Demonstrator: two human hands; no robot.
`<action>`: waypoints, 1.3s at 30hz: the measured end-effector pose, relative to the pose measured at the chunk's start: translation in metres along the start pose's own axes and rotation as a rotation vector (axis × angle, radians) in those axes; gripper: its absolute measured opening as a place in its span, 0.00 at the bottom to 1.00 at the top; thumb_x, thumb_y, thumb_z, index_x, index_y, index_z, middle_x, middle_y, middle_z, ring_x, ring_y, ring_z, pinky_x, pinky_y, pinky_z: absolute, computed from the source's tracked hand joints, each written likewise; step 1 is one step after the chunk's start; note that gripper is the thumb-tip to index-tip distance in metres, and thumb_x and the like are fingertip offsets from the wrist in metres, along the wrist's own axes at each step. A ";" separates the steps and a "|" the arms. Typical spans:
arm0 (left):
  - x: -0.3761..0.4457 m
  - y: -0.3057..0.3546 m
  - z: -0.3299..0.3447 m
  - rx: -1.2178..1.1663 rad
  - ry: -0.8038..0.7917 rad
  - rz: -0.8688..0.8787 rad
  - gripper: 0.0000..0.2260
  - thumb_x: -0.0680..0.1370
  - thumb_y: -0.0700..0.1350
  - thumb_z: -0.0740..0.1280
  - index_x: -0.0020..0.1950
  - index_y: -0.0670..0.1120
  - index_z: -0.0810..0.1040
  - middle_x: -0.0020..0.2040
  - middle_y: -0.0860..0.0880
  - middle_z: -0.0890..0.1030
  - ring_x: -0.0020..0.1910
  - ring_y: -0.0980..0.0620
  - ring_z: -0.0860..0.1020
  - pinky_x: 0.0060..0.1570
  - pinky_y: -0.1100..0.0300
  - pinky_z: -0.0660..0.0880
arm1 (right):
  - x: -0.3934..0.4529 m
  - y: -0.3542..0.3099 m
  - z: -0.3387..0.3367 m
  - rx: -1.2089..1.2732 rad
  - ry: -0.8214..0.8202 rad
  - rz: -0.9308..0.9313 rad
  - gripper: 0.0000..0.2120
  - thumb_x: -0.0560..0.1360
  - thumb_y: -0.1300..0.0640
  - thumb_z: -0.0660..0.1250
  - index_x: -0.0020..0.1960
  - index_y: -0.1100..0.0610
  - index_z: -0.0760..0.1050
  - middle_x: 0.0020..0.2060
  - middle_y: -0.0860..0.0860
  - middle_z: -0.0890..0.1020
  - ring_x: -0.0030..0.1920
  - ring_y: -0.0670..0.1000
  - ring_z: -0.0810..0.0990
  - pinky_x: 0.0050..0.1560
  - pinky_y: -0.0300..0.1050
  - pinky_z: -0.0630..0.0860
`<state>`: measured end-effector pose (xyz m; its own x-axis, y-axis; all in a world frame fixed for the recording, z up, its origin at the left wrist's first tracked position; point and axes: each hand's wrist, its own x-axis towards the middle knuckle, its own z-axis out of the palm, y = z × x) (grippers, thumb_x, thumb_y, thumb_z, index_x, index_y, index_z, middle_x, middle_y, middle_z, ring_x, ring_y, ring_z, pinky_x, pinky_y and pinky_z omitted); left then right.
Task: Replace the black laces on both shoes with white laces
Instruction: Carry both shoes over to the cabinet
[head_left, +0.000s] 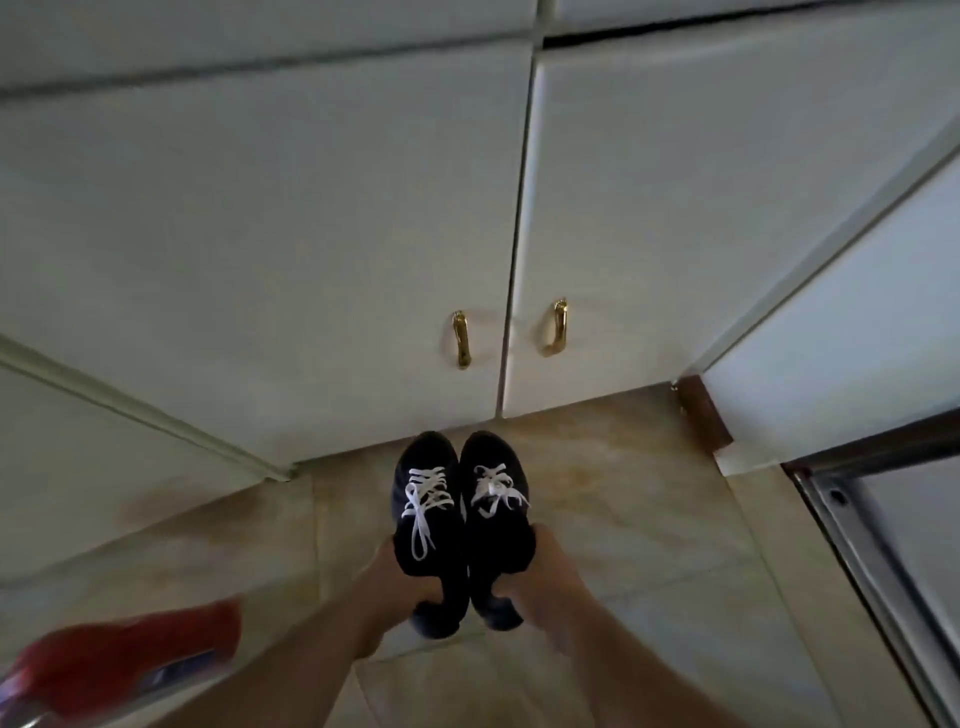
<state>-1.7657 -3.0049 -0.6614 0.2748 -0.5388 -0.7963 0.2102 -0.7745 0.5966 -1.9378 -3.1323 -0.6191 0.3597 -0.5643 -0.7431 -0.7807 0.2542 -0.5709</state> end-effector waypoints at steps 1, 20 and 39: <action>0.021 -0.011 0.006 -0.015 -0.003 -0.008 0.20 0.61 0.36 0.73 0.52 0.46 0.82 0.39 0.45 0.81 0.38 0.50 0.78 0.39 0.54 0.77 | 0.021 0.010 0.005 -0.015 0.006 -0.011 0.11 0.65 0.64 0.71 0.38 0.52 0.71 0.42 0.56 0.85 0.44 0.55 0.85 0.47 0.55 0.82; 0.167 -0.090 0.010 0.178 0.086 -0.012 0.49 0.51 0.42 0.81 0.70 0.56 0.66 0.57 0.52 0.82 0.54 0.51 0.82 0.45 0.57 0.83 | 0.165 0.055 0.006 -0.280 -0.099 -0.135 0.35 0.69 0.44 0.78 0.72 0.36 0.66 0.67 0.39 0.76 0.66 0.49 0.77 0.66 0.50 0.76; 0.140 -0.031 0.078 1.119 -0.042 0.130 0.27 0.77 0.56 0.67 0.74 0.72 0.64 0.78 0.45 0.52 0.74 0.38 0.67 0.75 0.41 0.59 | 0.078 -0.089 -0.110 -0.245 0.726 -0.708 0.10 0.77 0.58 0.71 0.40 0.50 0.74 0.35 0.47 0.80 0.36 0.50 0.79 0.39 0.51 0.80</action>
<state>-1.8071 -3.0820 -0.7992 0.1968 -0.6316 -0.7499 -0.7830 -0.5616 0.2675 -1.8968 -3.2853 -0.5883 0.4450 -0.8794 0.1691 -0.6226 -0.4395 -0.6474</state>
